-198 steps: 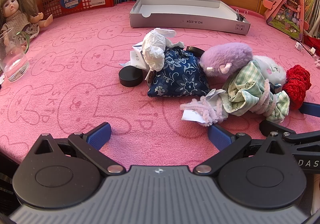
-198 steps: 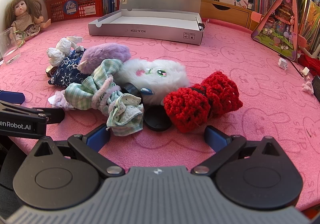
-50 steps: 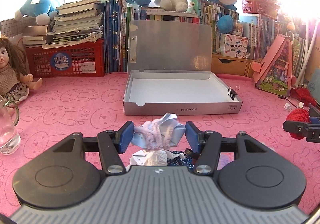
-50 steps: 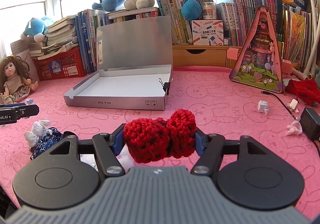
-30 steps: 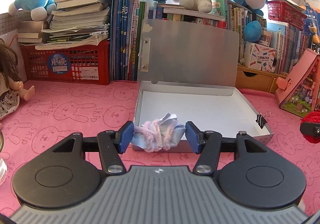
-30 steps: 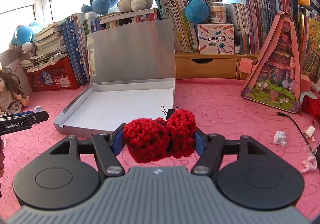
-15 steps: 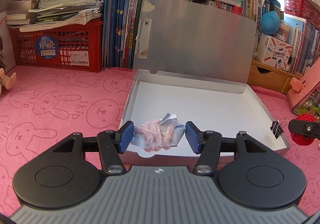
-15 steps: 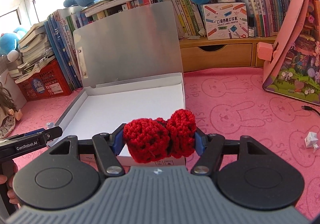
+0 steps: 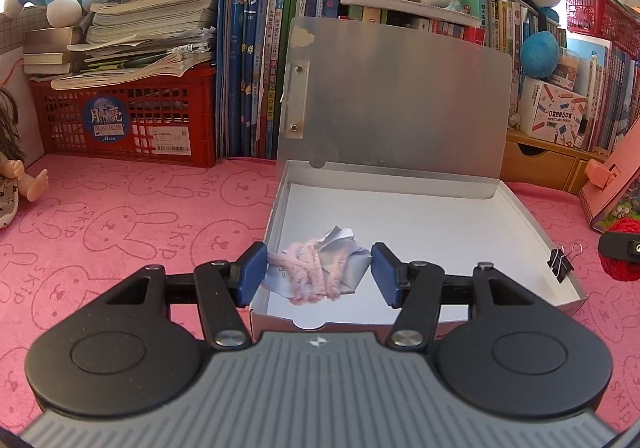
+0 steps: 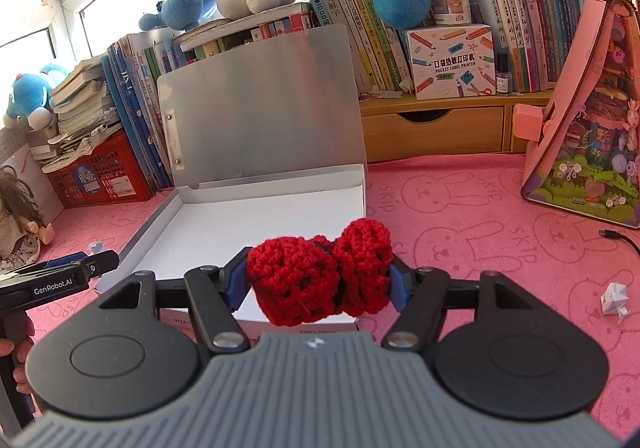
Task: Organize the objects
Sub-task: 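Carry the paper bundle with the left gripper while the right gripper carries the red bow into the box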
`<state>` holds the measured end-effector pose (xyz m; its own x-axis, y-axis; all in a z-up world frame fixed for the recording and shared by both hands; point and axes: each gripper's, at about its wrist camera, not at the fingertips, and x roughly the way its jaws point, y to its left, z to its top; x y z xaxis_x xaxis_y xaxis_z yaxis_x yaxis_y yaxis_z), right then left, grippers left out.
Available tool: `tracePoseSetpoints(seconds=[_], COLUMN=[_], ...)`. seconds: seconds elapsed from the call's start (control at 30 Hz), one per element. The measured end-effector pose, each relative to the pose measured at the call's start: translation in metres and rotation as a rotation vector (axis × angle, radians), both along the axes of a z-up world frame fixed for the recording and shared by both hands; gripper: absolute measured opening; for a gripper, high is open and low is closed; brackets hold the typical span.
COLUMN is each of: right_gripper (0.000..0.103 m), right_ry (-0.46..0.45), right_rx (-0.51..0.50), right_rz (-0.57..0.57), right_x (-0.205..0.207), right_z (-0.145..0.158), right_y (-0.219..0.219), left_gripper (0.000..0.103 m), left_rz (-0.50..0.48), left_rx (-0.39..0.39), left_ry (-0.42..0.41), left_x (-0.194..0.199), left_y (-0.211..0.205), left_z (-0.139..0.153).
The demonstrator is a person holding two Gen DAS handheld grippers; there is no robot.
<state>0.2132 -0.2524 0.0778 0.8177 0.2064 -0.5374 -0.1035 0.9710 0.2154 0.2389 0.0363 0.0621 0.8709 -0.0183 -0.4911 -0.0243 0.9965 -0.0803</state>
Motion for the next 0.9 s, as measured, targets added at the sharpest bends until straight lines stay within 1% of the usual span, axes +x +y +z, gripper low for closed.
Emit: tracePoseSetpoints(seconds=[0.1, 0.23, 0.37, 0.43, 0.5, 0.63, 0.67, 0.77, 0.9], right_gripper=[0.068, 0.068, 0.068, 0.068, 0.068, 0.068, 0.068, 0.068, 0.068], right_ry=[-0.009, -0.034, -0.041, -0.048, -0.047, -0.032, -0.029, -0.01, -0.003], right_rx=[-0.001, -0.02, -0.026, -0.034, -0.04, -0.046, -0.049, -0.042, -0.05], right_rz=[0.017, 0.037, 0.047, 0.05, 0.052, 0.06, 0.058, 0.047, 0.046], right_x=[0.0, 0.0, 0.007, 0.015, 0.028, 0.059, 0.067, 0.09, 0.108], right_z=[0.001, 0.005, 0.01, 0.013, 0.014, 0.017, 0.018, 0.017, 0.006], right_y=[-0.002, 0.0, 0.005, 0.008, 0.012, 0.02, 0.022, 0.024, 0.03], left_gripper=[0.063, 0.063, 0.063, 0.063, 0.063, 0.063, 0.063, 0.063, 0.063], left_rz=[0.002, 0.01, 0.002, -0.017, -0.031, -0.05, -0.055, -0.067, -0.082], left_rx=[0.005, 0.036, 0.022, 0.028, 0.05, 0.039, 0.048, 0.07, 0.092], left_ry=[-0.014, -0.025, -0.025, -0.034, -0.037, -0.023, -0.018, 0.005, 0.022], left_x=[0.001, 0.003, 0.014, 0.025, 0.042, 0.088, 0.1, 0.13, 0.148], left_y=[-0.003, -0.01, -0.013, -0.015, -0.019, -0.021, -0.023, -0.029, -0.035], left_z=[0.001, 0.005, 0.013, 0.019, 0.024, 0.032, 0.033, 0.032, 0.02])
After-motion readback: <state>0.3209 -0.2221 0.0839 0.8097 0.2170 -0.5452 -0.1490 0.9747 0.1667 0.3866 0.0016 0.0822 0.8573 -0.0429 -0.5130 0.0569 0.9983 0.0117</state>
